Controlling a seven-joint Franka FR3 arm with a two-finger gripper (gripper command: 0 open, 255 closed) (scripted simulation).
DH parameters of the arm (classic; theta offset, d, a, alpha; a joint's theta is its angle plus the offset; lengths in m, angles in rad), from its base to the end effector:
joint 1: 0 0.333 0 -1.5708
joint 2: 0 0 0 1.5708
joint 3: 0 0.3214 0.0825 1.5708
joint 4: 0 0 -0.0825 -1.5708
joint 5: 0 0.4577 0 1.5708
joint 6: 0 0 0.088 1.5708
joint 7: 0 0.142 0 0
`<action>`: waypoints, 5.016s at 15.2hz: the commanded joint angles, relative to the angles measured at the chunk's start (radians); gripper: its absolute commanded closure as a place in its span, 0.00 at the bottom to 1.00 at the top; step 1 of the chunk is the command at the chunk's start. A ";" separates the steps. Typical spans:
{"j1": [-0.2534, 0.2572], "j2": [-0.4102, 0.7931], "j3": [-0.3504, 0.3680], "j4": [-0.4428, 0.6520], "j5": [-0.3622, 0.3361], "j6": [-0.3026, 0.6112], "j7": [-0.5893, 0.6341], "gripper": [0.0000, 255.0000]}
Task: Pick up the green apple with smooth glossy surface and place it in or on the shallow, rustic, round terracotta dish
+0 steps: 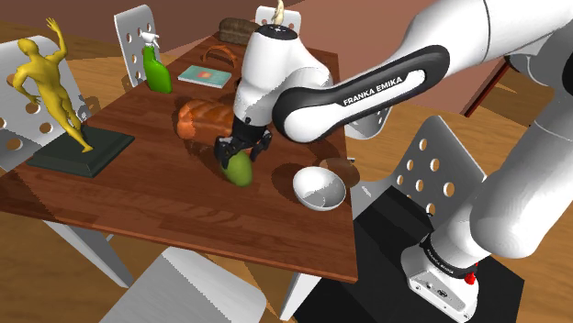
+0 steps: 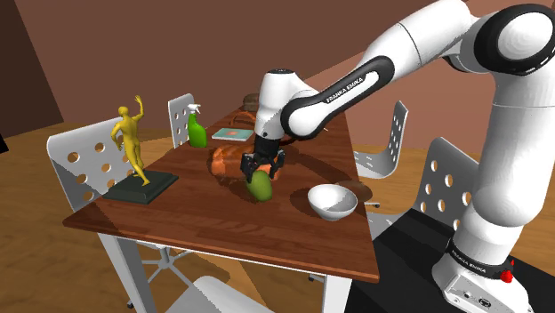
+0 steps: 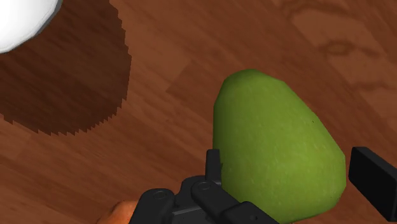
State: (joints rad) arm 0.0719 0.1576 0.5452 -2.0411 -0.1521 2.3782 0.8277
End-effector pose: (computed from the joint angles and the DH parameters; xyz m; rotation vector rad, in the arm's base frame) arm 0.5457 0.3770 0.3262 -3.0147 0.1890 -0.2688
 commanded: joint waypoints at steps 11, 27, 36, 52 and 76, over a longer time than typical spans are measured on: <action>-0.011 -0.069 0.010 0.080 0.061 -0.137 -0.044 1.00; -0.051 -0.661 -0.231 -0.444 0.382 -0.181 -0.506 1.00; -0.091 -0.931 -0.421 -0.617 0.346 -0.306 -0.702 1.00; -0.100 -0.934 -0.460 -0.805 0.346 -0.128 -0.772 1.00; -0.110 -0.995 -0.472 -0.786 0.332 -0.209 -0.775 0.00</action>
State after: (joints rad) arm -0.0370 -0.8295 0.0735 -2.8345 0.1821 2.1874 0.0509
